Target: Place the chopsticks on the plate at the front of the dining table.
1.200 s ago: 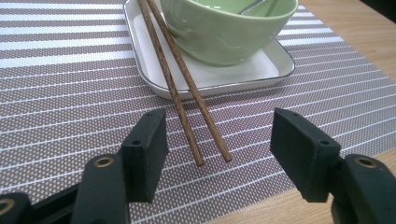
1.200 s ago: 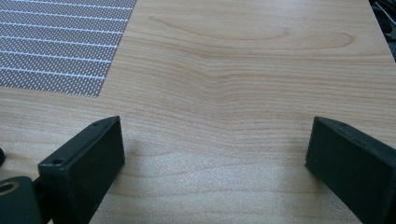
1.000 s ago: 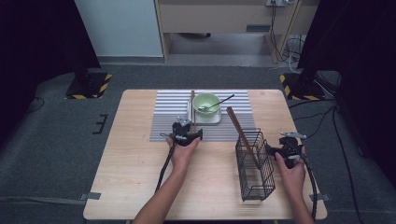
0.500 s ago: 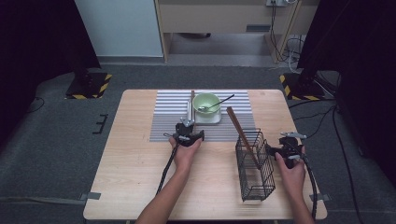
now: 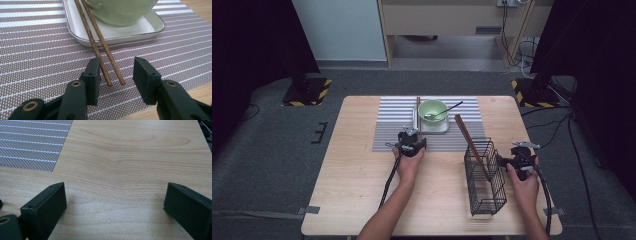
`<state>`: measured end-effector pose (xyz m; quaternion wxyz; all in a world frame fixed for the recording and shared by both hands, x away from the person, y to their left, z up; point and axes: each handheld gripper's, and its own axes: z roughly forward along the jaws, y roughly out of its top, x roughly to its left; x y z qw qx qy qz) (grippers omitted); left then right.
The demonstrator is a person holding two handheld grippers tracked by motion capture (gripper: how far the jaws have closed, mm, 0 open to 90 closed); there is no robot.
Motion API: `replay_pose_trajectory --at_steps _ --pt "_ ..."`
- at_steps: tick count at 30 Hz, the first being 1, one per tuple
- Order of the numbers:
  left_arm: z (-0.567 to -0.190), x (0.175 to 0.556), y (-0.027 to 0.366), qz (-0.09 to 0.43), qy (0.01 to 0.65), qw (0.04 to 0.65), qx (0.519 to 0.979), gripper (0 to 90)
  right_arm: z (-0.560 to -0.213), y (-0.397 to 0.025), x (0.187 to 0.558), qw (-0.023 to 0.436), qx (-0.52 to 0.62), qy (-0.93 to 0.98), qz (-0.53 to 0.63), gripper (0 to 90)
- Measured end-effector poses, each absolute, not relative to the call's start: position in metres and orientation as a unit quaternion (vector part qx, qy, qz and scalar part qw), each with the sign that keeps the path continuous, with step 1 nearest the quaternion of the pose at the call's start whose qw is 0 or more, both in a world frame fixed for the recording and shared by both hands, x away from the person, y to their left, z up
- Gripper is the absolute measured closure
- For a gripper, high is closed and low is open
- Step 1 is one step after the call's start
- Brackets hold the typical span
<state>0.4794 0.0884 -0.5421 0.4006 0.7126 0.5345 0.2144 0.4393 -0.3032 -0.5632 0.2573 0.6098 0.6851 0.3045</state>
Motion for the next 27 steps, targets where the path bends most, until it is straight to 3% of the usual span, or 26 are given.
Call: replay_pose_trajectory --at_steps 27 --pt "-0.5421 0.4802 0.0948 0.225 0.526 0.411 0.71 77.3 -0.5632 -0.3032 0.4393 0.257 0.61 0.685 0.304 4.6"
